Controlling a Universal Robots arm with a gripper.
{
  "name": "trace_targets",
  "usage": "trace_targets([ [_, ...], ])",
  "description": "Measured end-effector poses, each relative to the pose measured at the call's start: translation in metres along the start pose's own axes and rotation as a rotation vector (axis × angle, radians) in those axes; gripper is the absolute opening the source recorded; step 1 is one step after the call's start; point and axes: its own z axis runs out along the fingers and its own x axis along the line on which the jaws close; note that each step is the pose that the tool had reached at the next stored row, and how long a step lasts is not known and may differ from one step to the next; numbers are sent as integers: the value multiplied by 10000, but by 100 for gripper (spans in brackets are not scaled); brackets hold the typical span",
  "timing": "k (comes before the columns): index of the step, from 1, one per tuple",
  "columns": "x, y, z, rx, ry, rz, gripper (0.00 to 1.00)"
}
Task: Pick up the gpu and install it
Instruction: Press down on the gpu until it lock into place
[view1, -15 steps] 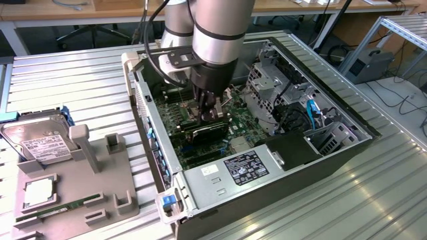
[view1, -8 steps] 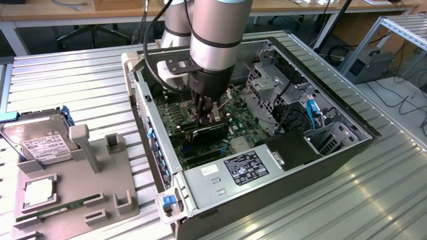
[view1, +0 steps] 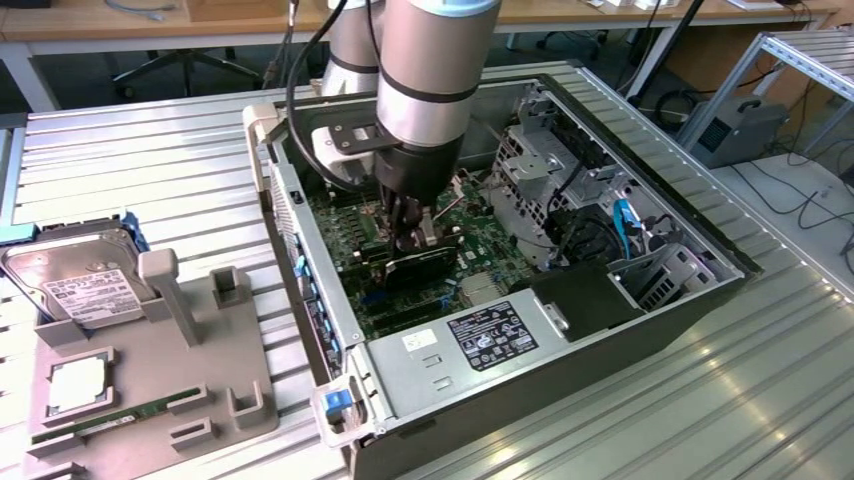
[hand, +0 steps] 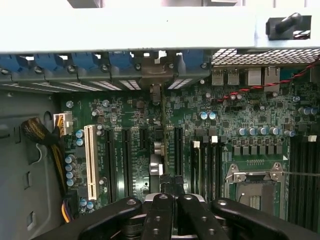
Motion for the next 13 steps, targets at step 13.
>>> trace_targets([
  [13,-1,3,52,-2,3,1,11],
])
